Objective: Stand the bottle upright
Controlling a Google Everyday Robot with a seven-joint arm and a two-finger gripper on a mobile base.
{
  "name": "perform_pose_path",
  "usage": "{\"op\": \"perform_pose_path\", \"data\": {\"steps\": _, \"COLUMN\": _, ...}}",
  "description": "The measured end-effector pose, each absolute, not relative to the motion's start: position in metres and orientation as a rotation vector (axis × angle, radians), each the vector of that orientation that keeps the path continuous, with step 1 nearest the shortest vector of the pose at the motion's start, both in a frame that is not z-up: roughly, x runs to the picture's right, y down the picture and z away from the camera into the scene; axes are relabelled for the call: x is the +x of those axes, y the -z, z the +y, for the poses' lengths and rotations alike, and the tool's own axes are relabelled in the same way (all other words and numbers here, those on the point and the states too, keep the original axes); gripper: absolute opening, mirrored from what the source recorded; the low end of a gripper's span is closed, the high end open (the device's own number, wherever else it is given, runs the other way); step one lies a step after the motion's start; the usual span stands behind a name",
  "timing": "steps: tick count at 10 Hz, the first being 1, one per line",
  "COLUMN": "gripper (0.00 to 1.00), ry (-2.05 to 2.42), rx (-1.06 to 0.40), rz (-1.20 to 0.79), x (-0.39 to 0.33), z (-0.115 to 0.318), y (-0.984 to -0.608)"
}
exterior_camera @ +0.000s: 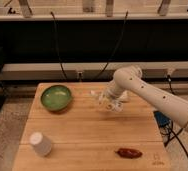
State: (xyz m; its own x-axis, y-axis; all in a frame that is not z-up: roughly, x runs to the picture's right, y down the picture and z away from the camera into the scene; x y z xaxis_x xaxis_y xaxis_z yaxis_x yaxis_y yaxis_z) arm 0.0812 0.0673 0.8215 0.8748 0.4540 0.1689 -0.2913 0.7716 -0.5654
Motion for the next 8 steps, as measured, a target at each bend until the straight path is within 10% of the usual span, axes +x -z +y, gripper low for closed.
{"op": "perform_pose_path", "data": {"steps": 8, "gripper": 0.0, "ry": -0.499, "rx": -0.548, "rz": -0.488, "x": 0.083, "z": 0.053, "y": -0.81}}
